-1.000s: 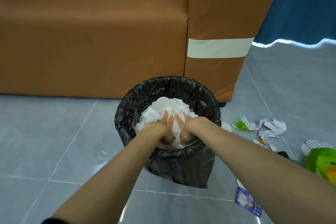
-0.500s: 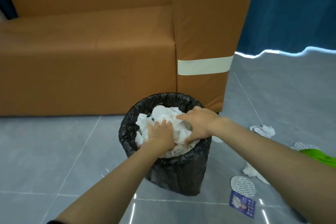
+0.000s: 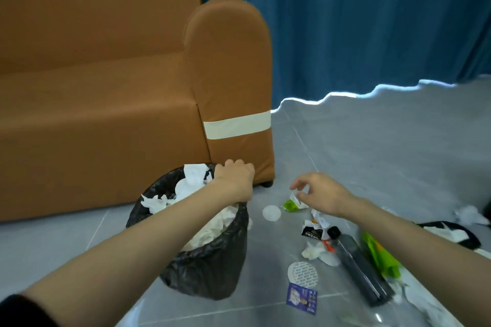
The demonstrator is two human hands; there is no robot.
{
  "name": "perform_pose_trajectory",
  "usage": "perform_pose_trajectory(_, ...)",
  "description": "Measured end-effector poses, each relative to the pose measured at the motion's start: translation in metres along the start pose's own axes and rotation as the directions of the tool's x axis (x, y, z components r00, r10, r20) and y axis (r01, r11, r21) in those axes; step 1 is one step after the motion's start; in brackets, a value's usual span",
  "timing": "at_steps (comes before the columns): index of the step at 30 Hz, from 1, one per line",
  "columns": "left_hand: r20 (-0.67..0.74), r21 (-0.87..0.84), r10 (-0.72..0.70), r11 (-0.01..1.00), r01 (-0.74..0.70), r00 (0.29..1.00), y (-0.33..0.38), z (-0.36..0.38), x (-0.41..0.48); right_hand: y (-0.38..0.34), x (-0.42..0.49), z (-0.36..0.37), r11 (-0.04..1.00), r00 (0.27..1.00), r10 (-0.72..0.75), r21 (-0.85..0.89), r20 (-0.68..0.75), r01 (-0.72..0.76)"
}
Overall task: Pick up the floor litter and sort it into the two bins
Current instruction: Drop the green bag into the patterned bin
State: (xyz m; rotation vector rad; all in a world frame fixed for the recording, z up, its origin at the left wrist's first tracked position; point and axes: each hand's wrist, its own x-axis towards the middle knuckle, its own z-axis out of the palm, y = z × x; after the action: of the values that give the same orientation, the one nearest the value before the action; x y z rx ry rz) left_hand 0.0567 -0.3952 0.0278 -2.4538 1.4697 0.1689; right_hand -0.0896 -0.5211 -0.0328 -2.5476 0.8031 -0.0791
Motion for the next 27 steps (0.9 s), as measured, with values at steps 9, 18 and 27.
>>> perform_pose_trajectory(9, -0.011, 0.188, 0.362, 0.916, -0.354, 0.932, 0.134, -0.007, 0.02, 0.113, -0.054, 0.007, 0.925, 0.922, 0.379, 0.005, 0.077, -0.381)
perform_pose_trajectory(18, 0.082, 0.238, 0.435, 0.865, -0.441, 0.897, 0.194, 0.052, 0.047, 0.154, -0.09, 0.058, 0.886, 0.858, 0.461, -0.061, 0.226, -0.46)
perform_pose_trajectory(27, 0.095, -0.102, 0.357, 0.932, -0.347, 0.929, 0.172, 0.119, 0.079, 0.143, -0.08, 0.102, 0.832, 0.802, 0.54, -0.017, 0.254, -0.555)
